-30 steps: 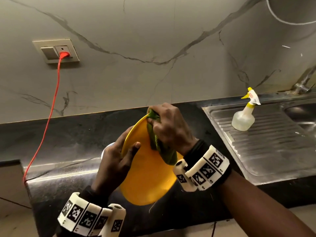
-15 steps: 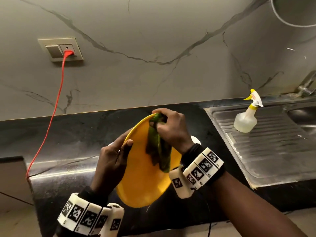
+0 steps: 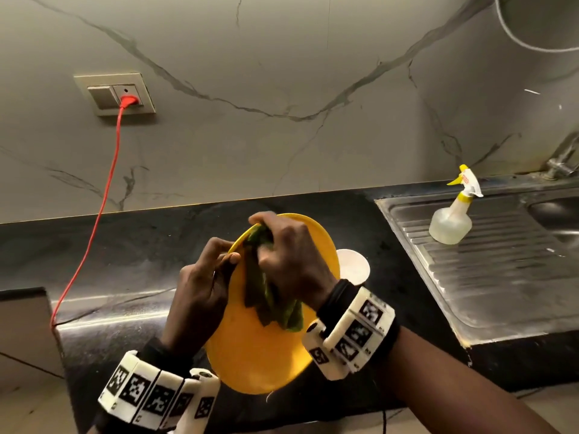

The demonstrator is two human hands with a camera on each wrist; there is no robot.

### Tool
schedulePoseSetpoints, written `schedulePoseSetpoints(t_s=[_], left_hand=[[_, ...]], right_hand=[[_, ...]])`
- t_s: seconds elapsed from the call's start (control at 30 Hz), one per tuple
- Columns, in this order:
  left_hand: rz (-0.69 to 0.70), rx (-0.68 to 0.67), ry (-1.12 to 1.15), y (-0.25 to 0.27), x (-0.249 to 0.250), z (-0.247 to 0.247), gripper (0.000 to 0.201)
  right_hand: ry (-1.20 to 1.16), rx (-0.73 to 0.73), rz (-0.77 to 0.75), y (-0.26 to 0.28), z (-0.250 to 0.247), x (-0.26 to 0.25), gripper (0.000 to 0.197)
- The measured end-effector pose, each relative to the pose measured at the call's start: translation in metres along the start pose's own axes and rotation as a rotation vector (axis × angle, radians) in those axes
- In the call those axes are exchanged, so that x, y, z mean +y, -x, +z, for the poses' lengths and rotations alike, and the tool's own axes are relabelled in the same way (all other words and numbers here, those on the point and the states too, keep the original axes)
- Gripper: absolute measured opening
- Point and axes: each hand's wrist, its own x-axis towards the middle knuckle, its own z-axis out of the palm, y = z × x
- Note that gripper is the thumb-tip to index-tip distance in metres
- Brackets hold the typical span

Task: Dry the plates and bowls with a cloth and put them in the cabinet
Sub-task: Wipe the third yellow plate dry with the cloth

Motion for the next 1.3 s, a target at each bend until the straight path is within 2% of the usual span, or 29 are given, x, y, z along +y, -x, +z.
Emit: schedulePoseSetpoints(t_s=[0.1,0.2,0.3,0.43,0.5,0.57,0.63,0.7,0.8,0.9,1.0,1.13,1.3], left_hand=[[0.062,0.019,-0.023,0.001,0.000,0.001,0.013],[0.100,0.011,-0.059,0.002,0.000,0.003,0.028],[0.047,0.017,-0.082,0.000,-0.001,0.005,0.044],[0.028,-0.056,-0.090,-0.004,-0.001,0.013,0.060],[0.025,-0.037,-0.072,-0.005,-0.002,0.014,0.053],[0.002,-0.010,-0.019,-0.004,-0.005,0.013,0.043],[-0.004,0.015,0.000,-0.002,-0.006,0.010,0.044],[0.004,0.037,-0.005,0.000,-0.007,0.008,0.052],[0.014,0.043,-0.013,0.002,-0.009,0.011,0.053],[0.000,0.007,-0.024,0.007,-0.014,0.015,0.050],[-0.069,-0.075,0.016,0.010,-0.013,0.021,0.058],[-0.063,-0.068,0.047,0.006,-0.011,0.028,0.064],[-0.112,-0.027,0.081,0.009,-0.011,0.026,0.061]], right_hand=[[-0.024,0.080,0.094,-0.013,-0.013,0.020,0.035],[-0.015,0.137,0.145,-0.015,-0.022,0.033,0.028],[0.007,0.150,0.079,-0.011,-0.021,0.028,0.021],[0.027,0.021,-0.095,0.002,-0.008,0.004,0.024],[0.029,-0.039,-0.175,0.011,0.000,-0.007,0.025],[0.020,-0.030,-0.199,0.012,0.002,-0.011,0.030],[-0.014,0.019,-0.155,0.007,-0.001,-0.008,0.039],[-0.057,0.067,-0.069,-0.003,-0.008,0.001,0.040],[-0.075,0.147,0.044,-0.014,-0.017,0.021,0.030],[-0.049,0.160,0.091,-0.013,-0.021,0.032,0.020],[-0.004,0.106,0.003,-0.005,-0.018,0.023,0.020],[0.007,-0.055,-0.130,0.011,-0.005,0.001,0.024],[0.011,-0.045,-0.164,0.009,-0.004,-0.002,0.030]])
